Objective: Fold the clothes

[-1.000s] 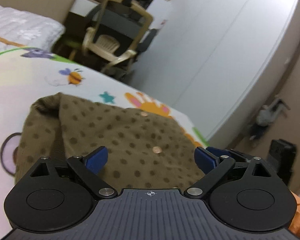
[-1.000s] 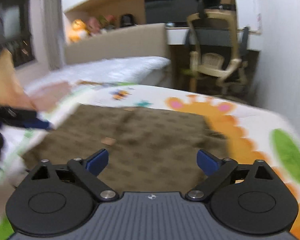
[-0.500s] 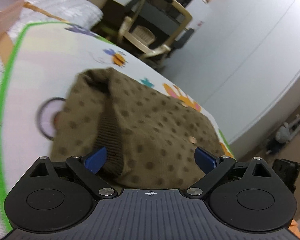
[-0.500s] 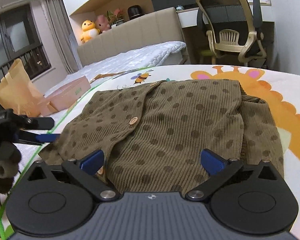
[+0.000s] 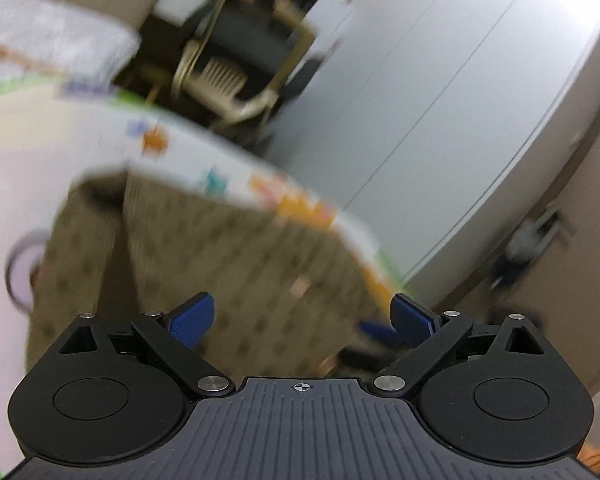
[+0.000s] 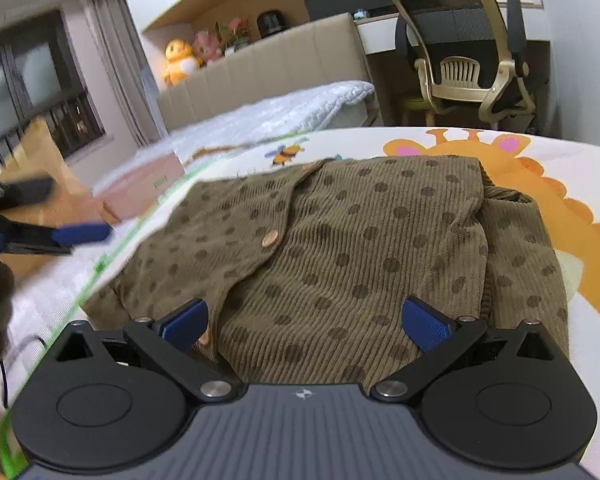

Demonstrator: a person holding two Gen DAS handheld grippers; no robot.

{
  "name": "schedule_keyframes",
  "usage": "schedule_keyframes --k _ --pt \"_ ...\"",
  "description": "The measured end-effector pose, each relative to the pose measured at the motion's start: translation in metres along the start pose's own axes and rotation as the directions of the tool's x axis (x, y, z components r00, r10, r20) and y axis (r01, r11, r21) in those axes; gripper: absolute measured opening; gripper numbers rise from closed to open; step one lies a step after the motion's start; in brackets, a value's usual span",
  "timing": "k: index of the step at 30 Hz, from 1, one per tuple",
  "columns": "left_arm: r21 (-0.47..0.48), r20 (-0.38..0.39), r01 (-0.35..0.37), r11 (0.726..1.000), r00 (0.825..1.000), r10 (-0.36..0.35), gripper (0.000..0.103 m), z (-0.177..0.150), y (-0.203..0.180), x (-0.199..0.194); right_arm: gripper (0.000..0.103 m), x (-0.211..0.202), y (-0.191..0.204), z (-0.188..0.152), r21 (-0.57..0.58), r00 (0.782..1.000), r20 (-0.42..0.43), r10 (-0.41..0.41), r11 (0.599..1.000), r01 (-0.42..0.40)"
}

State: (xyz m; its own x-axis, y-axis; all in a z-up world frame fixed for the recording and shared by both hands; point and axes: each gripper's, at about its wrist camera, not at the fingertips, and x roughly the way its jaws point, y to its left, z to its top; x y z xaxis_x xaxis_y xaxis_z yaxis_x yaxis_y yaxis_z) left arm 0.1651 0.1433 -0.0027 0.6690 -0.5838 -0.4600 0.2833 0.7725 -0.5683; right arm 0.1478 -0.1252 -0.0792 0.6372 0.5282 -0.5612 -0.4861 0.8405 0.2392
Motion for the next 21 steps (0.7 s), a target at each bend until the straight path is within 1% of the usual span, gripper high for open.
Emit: schedule_keyframes --k 1,2,3,4,5,7,9,10,12,13,14,16,17,19,20,21 --pt "0.004 -0.033 -0.047 0.999 0.998 0.047 0.098 -0.005 0.004 0.010 0.103 0.002 0.007 0.000 -0.057 0.999 -0.026 -0.024 0.998 0.022" --pt "0.026 -0.054 -0.110 0.994 0.992 0.111 0.098 -0.008 0.006 0.019 0.103 0.004 0.014 -0.001 -0.118 0.997 -0.051 -0.050 0.992 0.044" --pt "0.051 -0.073 -0.172 0.984 0.982 0.176 0.098 -0.012 0.009 0.027 0.103 0.007 0.023 -0.004 -0.191 0.993 -0.071 -0.094 0.978 0.079" --pt "0.080 -0.067 -0.185 0.979 0.979 0.190 0.098 -0.014 0.006 0.028 0.103 0.010 0.032 -0.007 -0.266 0.986 -0.087 -0.141 0.957 0.114" --pt "0.109 -0.060 -0.196 0.974 0.977 0.203 0.098 -0.015 0.003 0.030 0.103 0.011 0.037 -0.008 -0.291 0.983 -0.080 -0.165 0.947 0.135" --pt "0.155 -0.050 -0.218 0.964 0.972 0.228 0.098 -0.018 -0.002 0.032 0.103 0.014 0.038 -0.005 -0.272 0.979 -0.091 -0.182 0.951 0.151" --pt "0.209 -0.044 -0.239 0.948 0.966 0.253 0.098 -0.022 -0.007 0.035 0.103 0.013 0.038 -0.004 -0.249 0.979 -0.090 -0.182 0.956 0.155" --pt "0.236 -0.041 -0.248 0.940 0.963 0.265 0.098 -0.024 -0.011 0.036 0.103 0.007 0.038 -0.003 -0.234 0.984 -0.086 -0.155 0.963 0.131" --pt "0.283 -0.034 -0.262 0.923 0.959 0.282 0.098 -0.031 -0.016 0.037 0.103 -0.009 0.036 0.002 -0.175 0.996 -0.057 -0.062 0.983 0.051" --pt "0.297 -0.029 -0.265 0.917 0.958 0.286 0.099 -0.033 -0.018 0.037 0.103 -0.018 0.035 0.004 -0.145 0.999 -0.040 -0.015 0.989 0.009" --pt "0.306 -0.022 -0.268 0.913 0.957 0.289 0.099 -0.035 -0.019 0.038 0.103 -0.021 0.035 0.008 -0.131 1.000 -0.024 -0.016 0.991 0.012" --pt "0.303 -0.018 -0.268 0.915 0.958 0.287 0.102 -0.037 -0.018 0.040 0.103 -0.016 0.034 0.016 -0.150 0.996 -0.011 -0.087 0.985 0.084" --pt "0.298 -0.017 -0.269 0.916 0.958 0.287 0.103 -0.036 -0.019 0.041 0.103 -0.008 0.033 0.019 -0.168 0.992 -0.020 -0.123 0.979 0.118" --pt "0.302 -0.017 -0.275 0.913 0.956 0.294 0.103 -0.037 -0.021 0.042 0.103 0.018 0.031 0.019 -0.228 0.971 -0.076 -0.229 0.952 0.207" --pt "0.308 -0.017 -0.276 0.911 0.955 0.295 0.103 -0.038 -0.021 0.042 0.103 0.029 0.029 0.017 -0.268 0.953 -0.090 -0.291 0.928 0.258" --pt "0.310 -0.017 -0.274 0.910 0.956 0.294 0.103 -0.038 -0.022 0.041 0.103 0.032 0.029 0.017 -0.263 0.951 -0.089 -0.296 0.928 0.264"
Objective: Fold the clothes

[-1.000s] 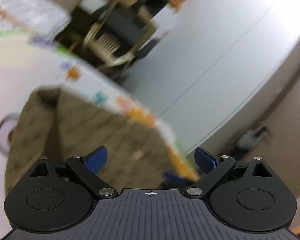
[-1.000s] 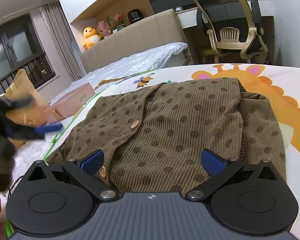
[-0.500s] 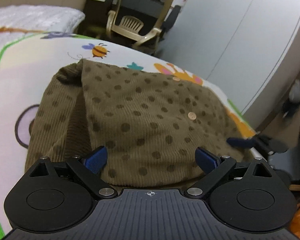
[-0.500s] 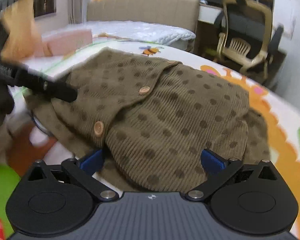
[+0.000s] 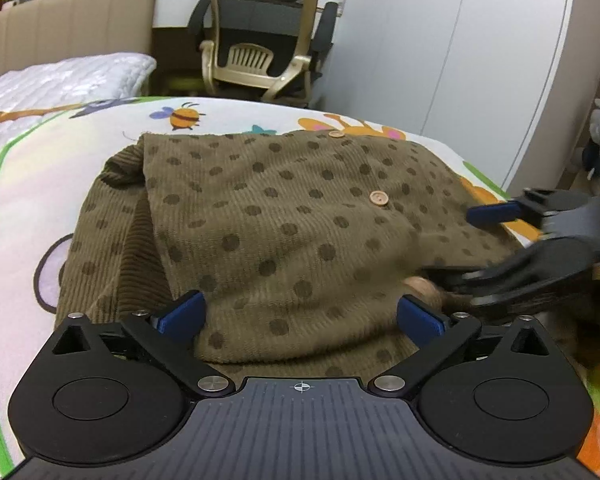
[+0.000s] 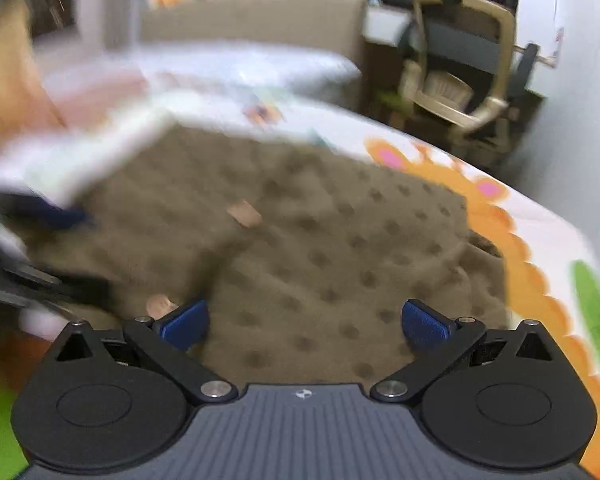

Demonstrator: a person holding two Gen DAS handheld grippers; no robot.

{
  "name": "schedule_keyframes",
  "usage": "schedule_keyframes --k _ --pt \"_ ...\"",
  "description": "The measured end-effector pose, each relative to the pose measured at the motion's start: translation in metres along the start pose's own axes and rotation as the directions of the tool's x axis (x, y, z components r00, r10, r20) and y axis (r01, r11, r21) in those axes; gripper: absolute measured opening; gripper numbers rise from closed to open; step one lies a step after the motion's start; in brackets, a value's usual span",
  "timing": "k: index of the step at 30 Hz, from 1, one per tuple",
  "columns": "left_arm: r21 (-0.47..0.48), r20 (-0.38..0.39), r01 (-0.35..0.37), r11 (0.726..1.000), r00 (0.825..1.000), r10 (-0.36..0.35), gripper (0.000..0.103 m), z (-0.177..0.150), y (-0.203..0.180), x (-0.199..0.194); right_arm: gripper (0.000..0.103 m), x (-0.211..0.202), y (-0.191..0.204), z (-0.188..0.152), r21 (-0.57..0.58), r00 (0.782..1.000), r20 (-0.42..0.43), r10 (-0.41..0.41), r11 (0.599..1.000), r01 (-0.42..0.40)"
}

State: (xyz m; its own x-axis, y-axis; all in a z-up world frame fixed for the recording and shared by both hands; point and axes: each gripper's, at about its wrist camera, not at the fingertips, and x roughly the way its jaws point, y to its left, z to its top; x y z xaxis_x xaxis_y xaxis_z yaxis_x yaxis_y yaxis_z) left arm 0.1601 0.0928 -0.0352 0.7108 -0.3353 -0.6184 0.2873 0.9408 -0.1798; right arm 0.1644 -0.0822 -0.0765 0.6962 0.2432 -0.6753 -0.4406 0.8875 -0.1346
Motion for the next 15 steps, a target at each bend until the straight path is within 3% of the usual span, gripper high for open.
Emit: schedule_keyframes --k 4,9,15 --pt "-0.007 0.002 0.009 1.000 1.000 -0.009 0.103 0.000 0.001 -0.001 0.103 0.003 -0.008 -0.001 0.084 0.999 -0.004 0.035 0.996 -0.034" --pt "-0.012 0.009 0.013 1.000 1.000 -0.013 0.103 -0.001 0.002 -0.001 0.103 -0.004 -0.015 -0.013 0.040 0.996 0.007 0.090 0.995 -0.090" --pt "-0.015 0.013 0.014 1.000 1.000 -0.013 0.103 0.001 0.003 -0.001 0.103 -0.005 -0.011 -0.013 0.032 0.996 0.025 0.083 0.996 -0.083"
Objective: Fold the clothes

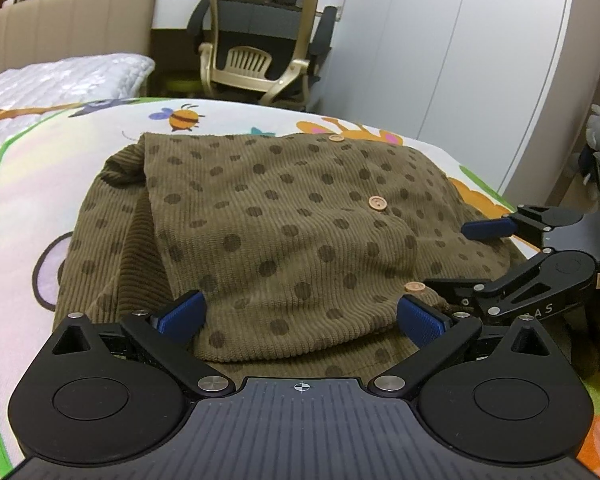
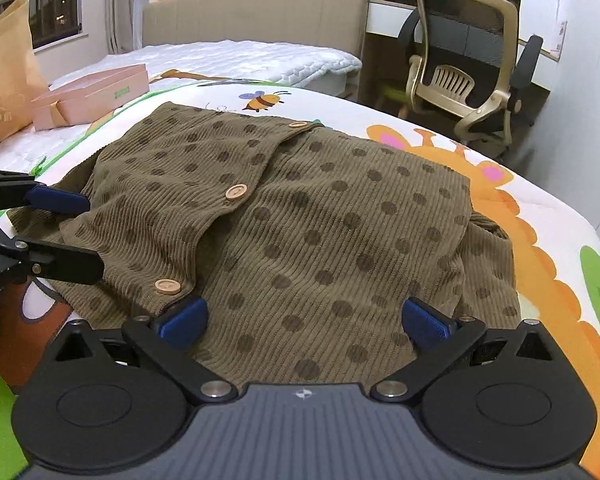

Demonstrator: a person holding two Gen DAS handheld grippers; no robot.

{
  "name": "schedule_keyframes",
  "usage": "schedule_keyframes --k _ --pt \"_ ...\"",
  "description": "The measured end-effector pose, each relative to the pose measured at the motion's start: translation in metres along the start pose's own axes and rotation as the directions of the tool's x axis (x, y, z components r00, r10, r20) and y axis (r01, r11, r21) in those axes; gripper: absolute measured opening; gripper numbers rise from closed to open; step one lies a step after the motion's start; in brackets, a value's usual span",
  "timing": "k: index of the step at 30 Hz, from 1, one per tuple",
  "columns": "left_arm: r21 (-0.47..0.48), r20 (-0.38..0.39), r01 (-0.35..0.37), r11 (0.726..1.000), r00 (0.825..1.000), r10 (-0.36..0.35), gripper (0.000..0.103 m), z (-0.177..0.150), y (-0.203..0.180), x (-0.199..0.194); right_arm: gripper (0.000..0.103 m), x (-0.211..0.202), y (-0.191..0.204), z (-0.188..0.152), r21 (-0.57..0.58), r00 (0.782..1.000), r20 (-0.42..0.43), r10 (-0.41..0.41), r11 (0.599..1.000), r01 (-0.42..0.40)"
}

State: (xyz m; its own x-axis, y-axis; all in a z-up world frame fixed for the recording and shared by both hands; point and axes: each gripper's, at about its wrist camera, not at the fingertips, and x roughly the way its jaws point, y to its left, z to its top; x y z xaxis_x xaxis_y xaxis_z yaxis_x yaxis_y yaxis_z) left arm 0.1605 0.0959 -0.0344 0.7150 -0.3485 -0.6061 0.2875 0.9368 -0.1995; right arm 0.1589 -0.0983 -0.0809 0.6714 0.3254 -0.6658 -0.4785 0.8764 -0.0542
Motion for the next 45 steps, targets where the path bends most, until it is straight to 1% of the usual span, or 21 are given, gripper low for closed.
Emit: schedule_keyframes --k 1,4,5,6,8,12,15,16,20,24,26,30,32,34,36,39,41,42,43,44,45 --pt "-0.003 0.000 0.002 1.000 1.000 -0.002 0.103 0.000 0.000 -0.001 0.103 0.000 0.000 0.000 0.000 1.000 0.001 -0.001 1.000 0.001" --pt "-0.049 0.001 0.081 0.996 0.997 -0.081 0.103 0.005 0.006 -0.010 0.103 0.000 0.000 0.000 0.000 1.000 0.003 -0.004 1.000 0.004" --pt "-0.071 0.021 0.121 0.990 0.993 -0.120 0.103 0.008 0.010 -0.016 0.103 0.001 0.000 0.000 0.000 1.000 0.003 -0.004 1.000 0.004" --pt "-0.087 0.041 0.139 0.986 0.990 -0.136 0.103 0.011 0.014 -0.021 0.103 0.001 0.001 0.001 0.000 1.000 0.003 -0.004 1.000 0.004" --pt "-0.095 0.062 0.103 0.990 0.993 -0.098 0.103 0.018 0.020 -0.025 0.103 0.001 0.001 0.001 -0.001 1.000 0.003 -0.004 1.000 0.004" --pt "-0.107 -0.024 -0.017 0.994 1.000 0.014 0.103 0.018 0.030 -0.003 0.103 0.001 0.001 0.001 -0.002 1.000 0.004 -0.005 1.000 0.005" --pt "0.001 -0.039 -0.069 0.998 0.997 0.069 0.103 0.016 0.019 0.000 0.103 0.001 0.001 0.001 -0.003 1.000 0.006 -0.007 1.000 0.007" --pt "0.011 -0.043 -0.077 0.997 0.996 0.077 0.103 0.016 0.017 -0.001 0.103 0.001 0.001 0.001 -0.002 1.000 0.007 -0.006 1.000 0.006" --pt "-0.039 -0.019 -0.098 0.994 0.995 0.097 0.103 0.018 0.026 -0.016 0.103 0.000 0.000 0.000 -0.001 1.000 0.009 -0.005 1.000 0.005" --pt "-0.109 -0.001 -0.154 0.982 0.988 0.155 0.103 0.015 0.049 -0.032 0.103 0.000 0.000 -0.001 0.000 1.000 0.012 -0.006 1.000 0.006" --pt "-0.138 -0.018 -0.189 0.972 0.982 0.188 0.103 0.010 0.061 -0.034 0.103 0.000 0.001 -0.001 -0.001 1.000 0.015 -0.008 1.000 0.008" --pt "-0.147 -0.053 -0.215 0.965 0.976 0.210 0.102 -0.002 0.070 -0.034 0.103 -0.001 0.001 -0.001 -0.001 1.000 0.016 -0.010 1.000 0.010" --pt "-0.107 -0.049 -0.214 0.971 0.977 0.210 0.102 -0.005 0.063 -0.034 0.103 -0.001 0.001 -0.001 -0.001 1.000 0.016 -0.010 1.000 0.010" --pt "-0.098 -0.049 -0.167 0.981 0.985 0.163 0.102 -0.005 0.058 -0.034 0.103 -0.001 0.001 -0.002 0.000 1.000 0.016 -0.009 1.000 0.009" --pt "-0.091 -0.046 -0.157 0.983 0.987 0.153 0.101 -0.005 0.053 -0.033 0.103 -0.001 0.001 -0.002 0.000 1.000 0.017 -0.009 1.000 0.009" --pt "-0.095 -0.039 -0.175 0.980 0.984 0.172 0.094 -0.005 0.054 -0.032 0.103 -0.002 0.001 -0.002 0.001 1.000 0.018 -0.009 1.000 0.009" --pt "-0.088 -0.028 -0.196 0.977 0.981 0.194 0.076 -0.006 0.053 -0.034 0.103 -0.002 0.002 -0.003 0.002 1.000 0.019 -0.008 1.000 0.008" --pt "-0.091 -0.025 -0.197 0.976 0.980 0.195 0.073 -0.006 0.054 -0.035 0.103 -0.002 0.001 -0.003 0.002 1.000 0.019 -0.008 1.000 0.008" --pt "-0.101 -0.022 -0.192 0.976 0.981 0.191 0.066 -0.005 0.055 -0.036 0.103 -0.002 0.001 -0.002 0.002 1.000 0.020 -0.008 1.000 0.008" --pt "-0.110 -0.018 -0.188 0.976 0.982 0.187 0.055 -0.004 0.056 -0.037 0.103 -0.002 0.002 -0.002 0.002 1.000 0.020 -0.008 1.000 0.008" --pt "-0.124 -0.016 -0.176 0.976 0.984 0.176 0.048 -0.002 0.058 -0.037 0.103 -0.002 0.002 -0.003 0.001 1.000 0.020 -0.009 1.000 0.009"
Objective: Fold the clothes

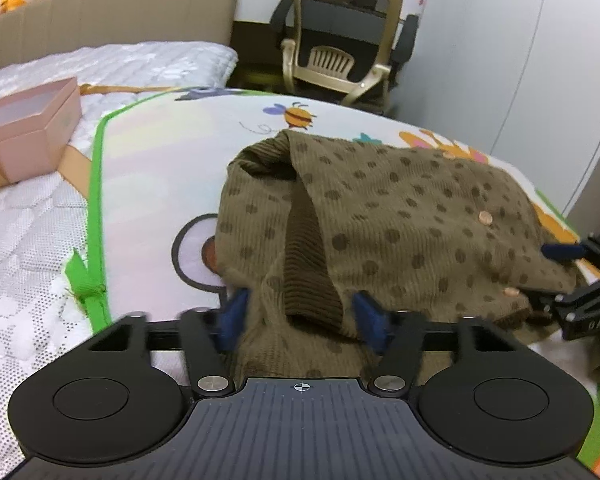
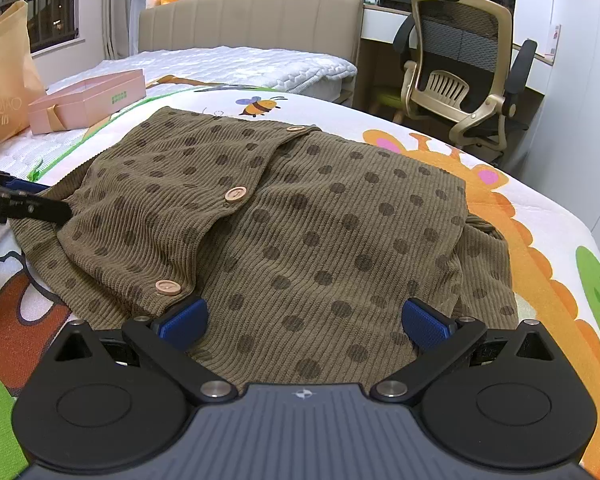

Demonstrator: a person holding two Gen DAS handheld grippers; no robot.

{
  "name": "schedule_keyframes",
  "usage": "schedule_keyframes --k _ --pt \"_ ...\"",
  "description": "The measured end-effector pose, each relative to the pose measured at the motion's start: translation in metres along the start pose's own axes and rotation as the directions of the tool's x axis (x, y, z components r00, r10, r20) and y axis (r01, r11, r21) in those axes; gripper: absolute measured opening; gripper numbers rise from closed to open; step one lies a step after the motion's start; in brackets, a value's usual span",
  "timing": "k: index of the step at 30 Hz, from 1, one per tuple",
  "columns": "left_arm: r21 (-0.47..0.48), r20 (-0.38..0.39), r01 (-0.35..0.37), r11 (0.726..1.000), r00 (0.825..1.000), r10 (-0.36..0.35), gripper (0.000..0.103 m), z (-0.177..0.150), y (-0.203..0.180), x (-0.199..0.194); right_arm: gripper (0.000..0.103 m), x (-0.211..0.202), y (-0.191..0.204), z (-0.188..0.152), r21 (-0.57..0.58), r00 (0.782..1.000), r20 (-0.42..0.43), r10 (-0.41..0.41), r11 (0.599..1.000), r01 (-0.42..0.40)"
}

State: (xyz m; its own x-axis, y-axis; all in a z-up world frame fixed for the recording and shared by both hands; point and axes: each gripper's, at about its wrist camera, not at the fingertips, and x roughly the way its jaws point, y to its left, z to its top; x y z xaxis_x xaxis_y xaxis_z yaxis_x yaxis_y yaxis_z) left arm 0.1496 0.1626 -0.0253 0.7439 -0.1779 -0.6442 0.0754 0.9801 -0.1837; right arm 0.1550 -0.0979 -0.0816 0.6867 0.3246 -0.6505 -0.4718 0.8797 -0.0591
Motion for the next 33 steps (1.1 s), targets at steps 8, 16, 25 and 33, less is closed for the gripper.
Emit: schedule_keyframes --k 8,16,25,33 --pt "-0.158 0.019 0.149 0.976 0.989 -0.147 0.031 0.013 0.011 -0.005 0.103 -0.044 0.018 0.008 -0.075 0.985 0.166 0.056 0.996 -0.044" --pt "-0.284 0.005 0.232 0.930 0.971 -0.240 0.030 0.023 0.025 0.005 0.103 -0.027 0.123 0.035 -0.321 0.959 0.131 0.250 0.926 -0.197" --pt "-0.340 0.063 0.297 0.892 0.954 -0.293 0.044 0.025 0.042 -0.001 0.071 0.037 0.171 0.053 -0.364 0.988 0.138 0.065 0.931 -0.010" --pt "-0.494 0.066 0.308 0.813 0.945 -0.319 0.084 0.032 0.087 0.018 0.046 0.022 0.118 0.068 -0.114 0.979 0.109 0.171 0.981 -0.158"
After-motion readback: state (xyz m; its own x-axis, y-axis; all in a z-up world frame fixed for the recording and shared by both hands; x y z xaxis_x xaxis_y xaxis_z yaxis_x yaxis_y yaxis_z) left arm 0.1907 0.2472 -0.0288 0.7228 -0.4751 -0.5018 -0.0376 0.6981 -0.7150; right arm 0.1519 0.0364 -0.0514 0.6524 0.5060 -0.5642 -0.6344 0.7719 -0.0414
